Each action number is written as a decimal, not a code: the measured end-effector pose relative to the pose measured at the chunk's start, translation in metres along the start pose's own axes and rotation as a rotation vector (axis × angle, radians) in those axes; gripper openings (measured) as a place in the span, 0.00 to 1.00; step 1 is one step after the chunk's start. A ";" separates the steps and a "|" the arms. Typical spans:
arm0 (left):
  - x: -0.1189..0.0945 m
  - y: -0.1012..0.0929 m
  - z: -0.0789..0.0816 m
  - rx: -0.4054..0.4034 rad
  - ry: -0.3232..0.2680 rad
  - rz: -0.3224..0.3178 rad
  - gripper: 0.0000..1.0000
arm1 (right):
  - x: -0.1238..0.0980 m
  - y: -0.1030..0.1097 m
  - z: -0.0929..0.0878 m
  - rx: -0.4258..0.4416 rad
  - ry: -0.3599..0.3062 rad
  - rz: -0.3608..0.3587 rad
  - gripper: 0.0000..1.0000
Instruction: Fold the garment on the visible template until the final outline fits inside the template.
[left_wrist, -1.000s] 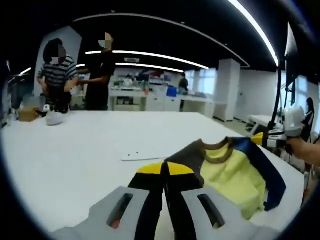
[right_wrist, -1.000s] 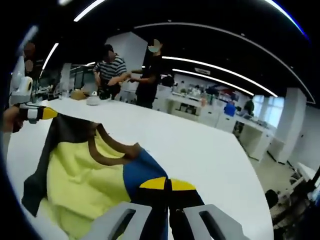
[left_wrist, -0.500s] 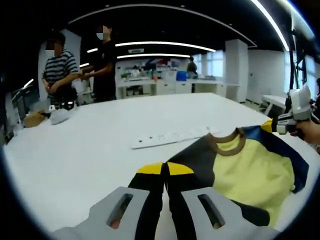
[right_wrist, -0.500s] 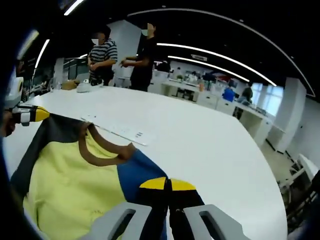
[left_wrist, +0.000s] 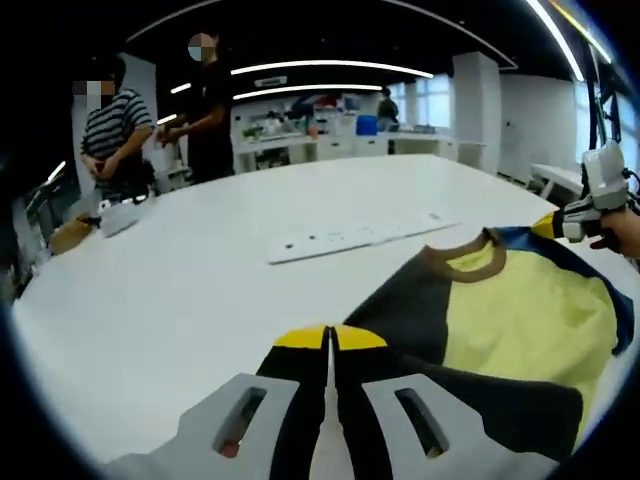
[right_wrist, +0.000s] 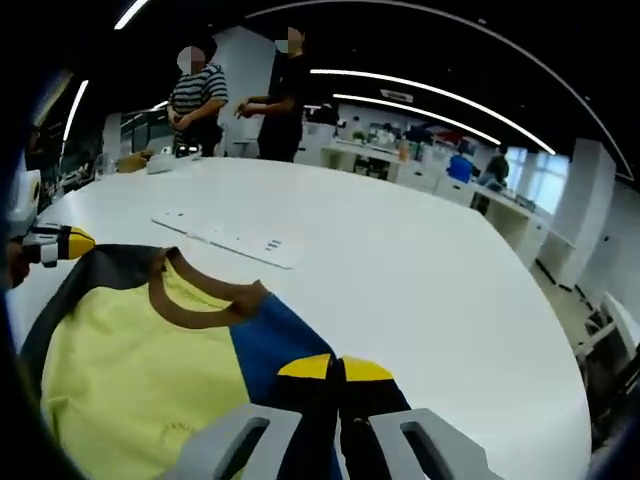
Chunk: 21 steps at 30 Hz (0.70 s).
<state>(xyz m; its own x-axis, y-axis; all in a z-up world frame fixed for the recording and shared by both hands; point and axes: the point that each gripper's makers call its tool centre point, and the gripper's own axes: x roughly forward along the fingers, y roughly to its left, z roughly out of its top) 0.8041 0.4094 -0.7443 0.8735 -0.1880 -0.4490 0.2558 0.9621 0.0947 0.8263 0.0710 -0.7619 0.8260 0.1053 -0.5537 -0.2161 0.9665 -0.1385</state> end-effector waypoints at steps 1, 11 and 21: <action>-0.001 0.001 0.001 0.005 -0.001 0.000 0.00 | -0.001 0.000 0.000 0.001 -0.001 0.008 0.00; -0.024 0.000 0.012 -0.022 -0.056 -0.063 0.23 | -0.018 0.017 0.011 0.022 -0.019 0.121 0.48; -0.051 -0.016 0.013 -0.044 -0.092 -0.164 0.44 | -0.050 0.032 0.013 0.051 -0.018 0.265 0.74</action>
<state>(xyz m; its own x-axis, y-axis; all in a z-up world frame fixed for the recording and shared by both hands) 0.7604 0.4009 -0.7117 0.8563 -0.3580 -0.3723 0.3810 0.9245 -0.0127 0.7846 0.0999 -0.7275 0.7537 0.3597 -0.5501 -0.3998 0.9152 0.0507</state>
